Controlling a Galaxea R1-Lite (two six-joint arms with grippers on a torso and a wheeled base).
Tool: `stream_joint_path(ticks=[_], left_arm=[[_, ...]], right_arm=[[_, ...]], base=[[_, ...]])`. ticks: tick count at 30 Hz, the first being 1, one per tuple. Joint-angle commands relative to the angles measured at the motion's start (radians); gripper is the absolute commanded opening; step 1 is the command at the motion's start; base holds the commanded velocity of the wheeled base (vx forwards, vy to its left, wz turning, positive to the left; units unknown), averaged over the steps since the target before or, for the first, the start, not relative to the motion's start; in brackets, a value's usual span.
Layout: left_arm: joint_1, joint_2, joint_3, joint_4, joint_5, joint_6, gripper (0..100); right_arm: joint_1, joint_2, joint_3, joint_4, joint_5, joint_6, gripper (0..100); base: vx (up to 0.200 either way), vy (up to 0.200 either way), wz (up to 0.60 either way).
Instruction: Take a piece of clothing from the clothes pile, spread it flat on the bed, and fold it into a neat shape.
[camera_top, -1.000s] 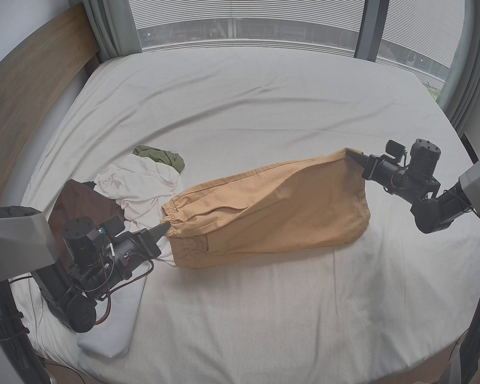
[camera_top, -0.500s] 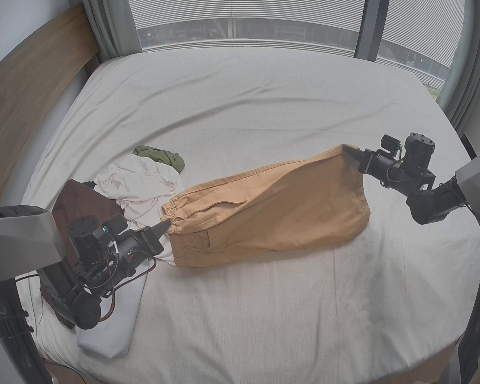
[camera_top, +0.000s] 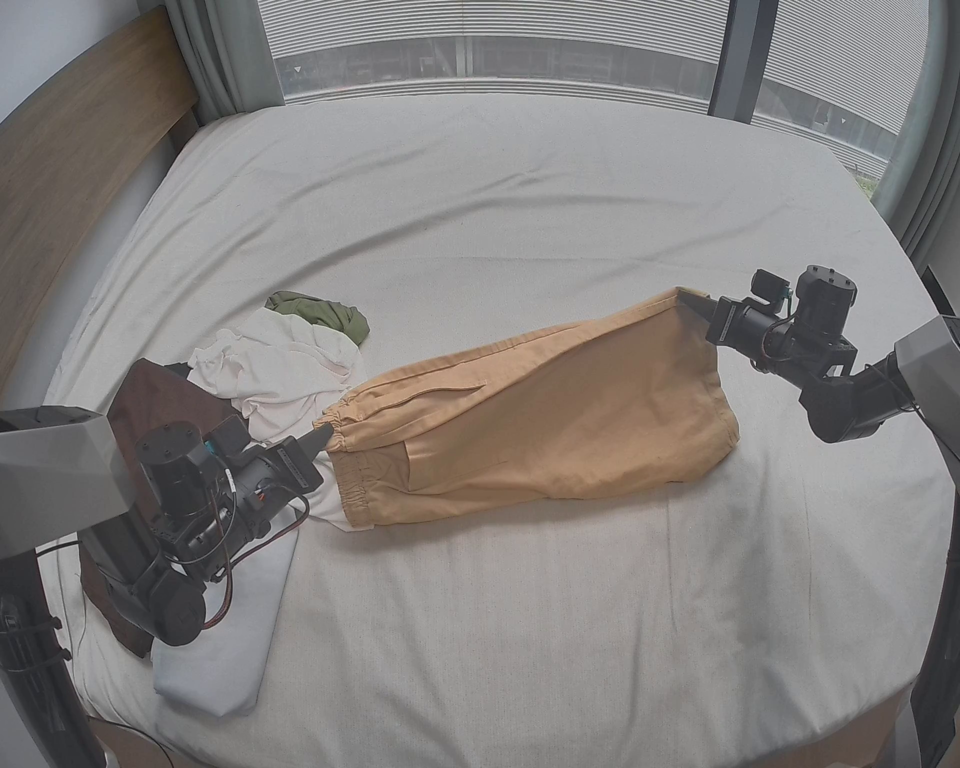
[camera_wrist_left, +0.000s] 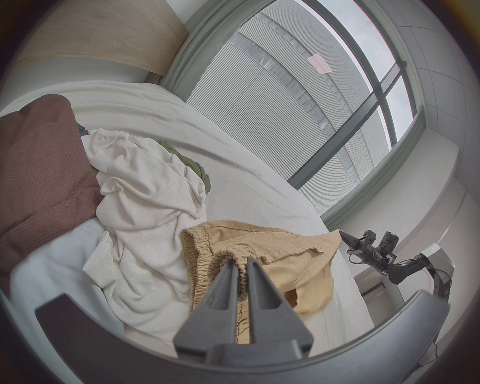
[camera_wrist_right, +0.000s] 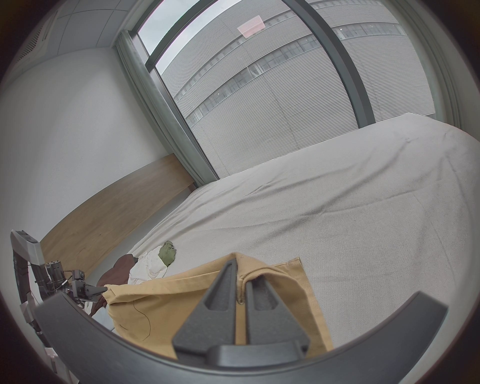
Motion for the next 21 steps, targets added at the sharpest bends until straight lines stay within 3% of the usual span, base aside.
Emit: stream_joint_path(ticks=[1, 21], left_arm=[[0.000, 0.004, -0.005, -0.001, 0.001, 0.000, 0], [0.003, 0.029, -0.016, -0.001, -0.009, 0.000, 0]], right_arm=[[0.004, 0.007, -0.010, 0.000, 0.001, 0.000, 0], [0.004, 0.022, -0.021, -0.003, -0.007, -0.006, 0]], base=[[0.000, 0.000, 0.00], [0.000, 0.000, 0.00]])
